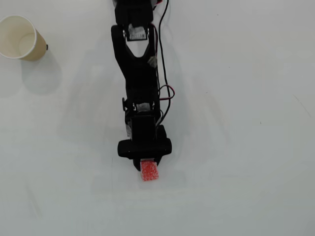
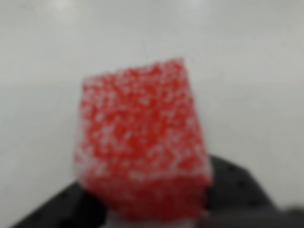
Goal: Pick up the cube and drop it in the cup.
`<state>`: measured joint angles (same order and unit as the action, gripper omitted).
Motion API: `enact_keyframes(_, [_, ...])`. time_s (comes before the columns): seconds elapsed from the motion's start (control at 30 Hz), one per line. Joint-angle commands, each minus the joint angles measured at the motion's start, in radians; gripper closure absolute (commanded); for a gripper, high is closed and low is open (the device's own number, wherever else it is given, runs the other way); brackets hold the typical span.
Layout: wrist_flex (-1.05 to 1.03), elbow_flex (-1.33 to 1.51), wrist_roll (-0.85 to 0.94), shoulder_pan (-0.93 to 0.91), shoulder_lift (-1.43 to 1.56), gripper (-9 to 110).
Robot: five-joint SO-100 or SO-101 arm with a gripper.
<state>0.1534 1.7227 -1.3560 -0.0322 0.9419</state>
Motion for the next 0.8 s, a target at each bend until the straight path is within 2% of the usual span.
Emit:
enact_keyframes(0.0, [0.011,0.008,0.002,0.009,0.249,94])
enact_keyframes(0.77, [0.008,0.414,0.011,0.035,0.845,94])
